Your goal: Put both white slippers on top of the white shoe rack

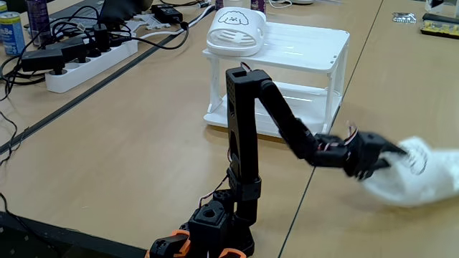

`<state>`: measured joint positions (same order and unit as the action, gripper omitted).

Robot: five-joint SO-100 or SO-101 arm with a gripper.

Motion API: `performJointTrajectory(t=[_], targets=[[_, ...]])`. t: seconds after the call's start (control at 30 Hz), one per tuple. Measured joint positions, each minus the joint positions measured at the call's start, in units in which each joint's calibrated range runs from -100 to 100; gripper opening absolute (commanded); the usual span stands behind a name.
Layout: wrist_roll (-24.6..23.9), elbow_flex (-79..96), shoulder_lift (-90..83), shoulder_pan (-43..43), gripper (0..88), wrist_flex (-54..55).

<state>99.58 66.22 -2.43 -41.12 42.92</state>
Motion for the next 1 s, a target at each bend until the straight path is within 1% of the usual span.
performJointTrajectory(t=[0.07,0.17,0.33,0.57,0.73,1.0], targets=[[0.0,-5.2,-0.5,0.4,0.7,-1.0],[0.0,-14.3,-1.6,2.5,0.7,-5.5],[0.0,-30.7,-1.7,7.2,0.7,-17.9],[0.0,-47.5,-1.7,17.5,0.7,-31.5],[0.0,-53.0,-1.7,24.7,0.7,-37.7],[0.0,-53.5,-1.7,33.1,0.7,-38.5]])
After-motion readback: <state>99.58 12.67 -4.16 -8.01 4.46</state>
